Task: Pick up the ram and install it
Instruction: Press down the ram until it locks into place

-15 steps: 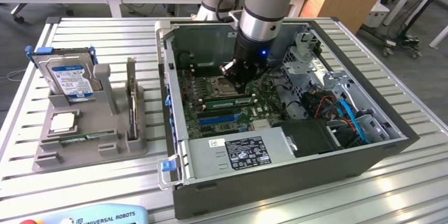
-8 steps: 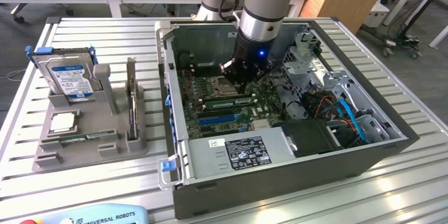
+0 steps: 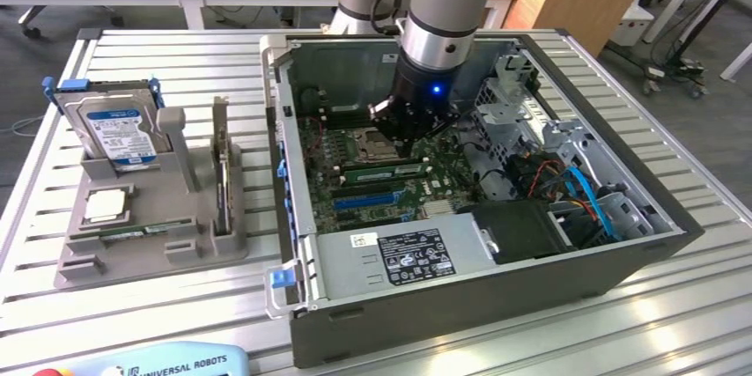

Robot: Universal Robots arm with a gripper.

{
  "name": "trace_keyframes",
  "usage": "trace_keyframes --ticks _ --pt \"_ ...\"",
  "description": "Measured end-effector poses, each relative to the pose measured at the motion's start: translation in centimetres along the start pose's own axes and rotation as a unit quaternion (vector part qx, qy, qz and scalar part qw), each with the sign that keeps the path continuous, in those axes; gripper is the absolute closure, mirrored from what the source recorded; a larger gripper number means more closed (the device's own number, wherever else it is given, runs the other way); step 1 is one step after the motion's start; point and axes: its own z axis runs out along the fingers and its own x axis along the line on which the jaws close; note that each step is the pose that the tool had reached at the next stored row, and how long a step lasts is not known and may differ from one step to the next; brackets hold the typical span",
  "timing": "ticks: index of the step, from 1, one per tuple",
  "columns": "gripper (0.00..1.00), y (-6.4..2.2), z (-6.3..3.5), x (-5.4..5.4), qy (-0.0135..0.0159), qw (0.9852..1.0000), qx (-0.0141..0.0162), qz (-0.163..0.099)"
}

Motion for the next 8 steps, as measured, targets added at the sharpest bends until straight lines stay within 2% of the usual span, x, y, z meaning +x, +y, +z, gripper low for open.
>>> trace_keyframes --ticks 8 --pt "0.9 -0.02 -0.01 0.33 0.0004 0.9999 0.0004 -0.011"
